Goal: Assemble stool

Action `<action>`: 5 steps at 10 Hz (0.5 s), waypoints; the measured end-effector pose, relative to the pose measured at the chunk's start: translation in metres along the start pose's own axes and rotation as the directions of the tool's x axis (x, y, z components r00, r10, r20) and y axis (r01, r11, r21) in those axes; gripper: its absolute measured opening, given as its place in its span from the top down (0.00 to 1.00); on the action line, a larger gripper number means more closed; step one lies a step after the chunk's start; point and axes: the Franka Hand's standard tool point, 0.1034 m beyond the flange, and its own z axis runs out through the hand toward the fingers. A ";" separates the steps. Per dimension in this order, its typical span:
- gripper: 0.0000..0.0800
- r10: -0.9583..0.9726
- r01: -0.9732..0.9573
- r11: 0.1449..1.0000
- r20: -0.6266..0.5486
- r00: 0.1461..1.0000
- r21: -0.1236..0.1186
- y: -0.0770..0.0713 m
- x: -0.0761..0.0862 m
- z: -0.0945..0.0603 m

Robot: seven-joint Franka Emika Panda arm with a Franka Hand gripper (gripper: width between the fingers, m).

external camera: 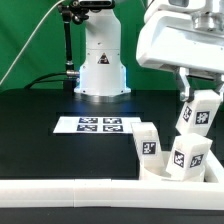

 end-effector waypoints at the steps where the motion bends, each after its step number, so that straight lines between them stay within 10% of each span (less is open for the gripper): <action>1: 0.59 -0.003 0.003 1.000 0.009 1.000 0.004 -0.004 -0.002 0.000; 5: 0.59 -0.020 0.020 1.000 -0.002 1.000 0.004 -0.011 -0.014 0.004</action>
Offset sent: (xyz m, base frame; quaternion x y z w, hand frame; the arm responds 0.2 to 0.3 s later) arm -0.0020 -0.0022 -0.0110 -0.0188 0.0367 -0.0240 0.9989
